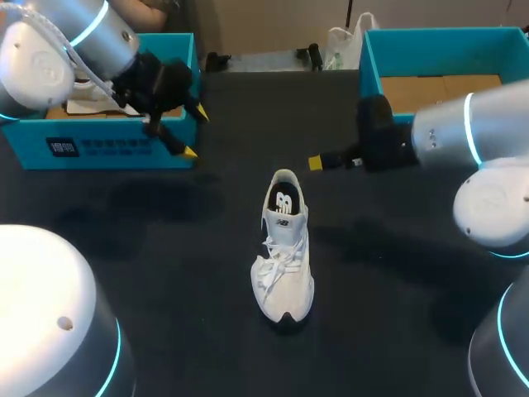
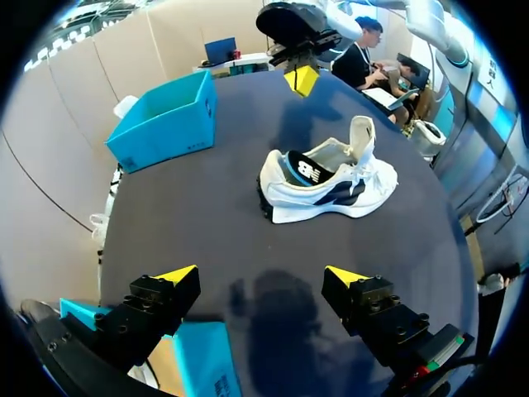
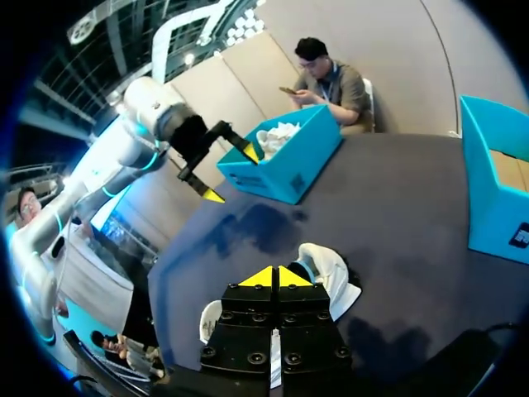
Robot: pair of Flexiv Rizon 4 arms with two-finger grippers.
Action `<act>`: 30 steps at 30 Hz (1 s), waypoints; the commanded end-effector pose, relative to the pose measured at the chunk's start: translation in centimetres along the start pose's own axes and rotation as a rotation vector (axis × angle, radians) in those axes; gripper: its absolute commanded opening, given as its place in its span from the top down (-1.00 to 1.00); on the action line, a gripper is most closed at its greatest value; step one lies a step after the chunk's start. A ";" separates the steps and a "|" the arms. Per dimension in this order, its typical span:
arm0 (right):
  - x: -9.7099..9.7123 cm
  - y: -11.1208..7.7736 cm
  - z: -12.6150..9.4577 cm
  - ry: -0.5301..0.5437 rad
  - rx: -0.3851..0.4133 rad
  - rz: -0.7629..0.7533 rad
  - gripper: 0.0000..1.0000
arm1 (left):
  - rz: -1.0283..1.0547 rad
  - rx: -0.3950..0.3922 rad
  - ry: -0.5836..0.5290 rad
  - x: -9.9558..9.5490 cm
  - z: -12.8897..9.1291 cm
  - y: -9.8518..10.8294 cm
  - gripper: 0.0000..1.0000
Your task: Take the shoe out of the shoebox, open the shoe tongue, remove and reinsert the insole, then place the shoe into the shoebox
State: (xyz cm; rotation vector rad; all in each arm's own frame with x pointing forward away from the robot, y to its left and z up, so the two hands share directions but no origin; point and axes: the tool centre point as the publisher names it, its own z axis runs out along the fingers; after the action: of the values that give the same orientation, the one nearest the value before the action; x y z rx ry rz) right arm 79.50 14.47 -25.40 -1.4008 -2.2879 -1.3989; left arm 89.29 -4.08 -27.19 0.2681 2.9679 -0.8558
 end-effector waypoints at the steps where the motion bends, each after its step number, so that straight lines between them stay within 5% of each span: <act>1: 1.1 0.1 0.8 -0.250 0.029 0.017 1.00 | -0.005 0.011 -0.014 -0.3 -0.8 0.7 -1.00; 10: 2.5 0.2 2.0 -0.472 0.090 0.024 1.00 | -0.005 0.011 -0.014 -0.3 -0.8 0.7 -1.00; 19: 2.9 0.1 3.1 -0.582 0.038 0.061 1.00 | -0.005 0.011 -0.014 -0.3 -0.8 0.7 -1.00; 30: 3.4 0.1 4.7 -0.687 0.105 0.106 1.00 | -0.005 0.011 -0.014 -0.3 -0.8 0.7 -1.00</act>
State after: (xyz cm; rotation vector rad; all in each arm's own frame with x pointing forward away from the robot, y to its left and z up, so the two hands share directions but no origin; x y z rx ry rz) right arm 79.24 19.30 -26.20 -1.8388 -2.3777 -1.0811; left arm 89.76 -3.10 -26.91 0.2540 2.9509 -0.8778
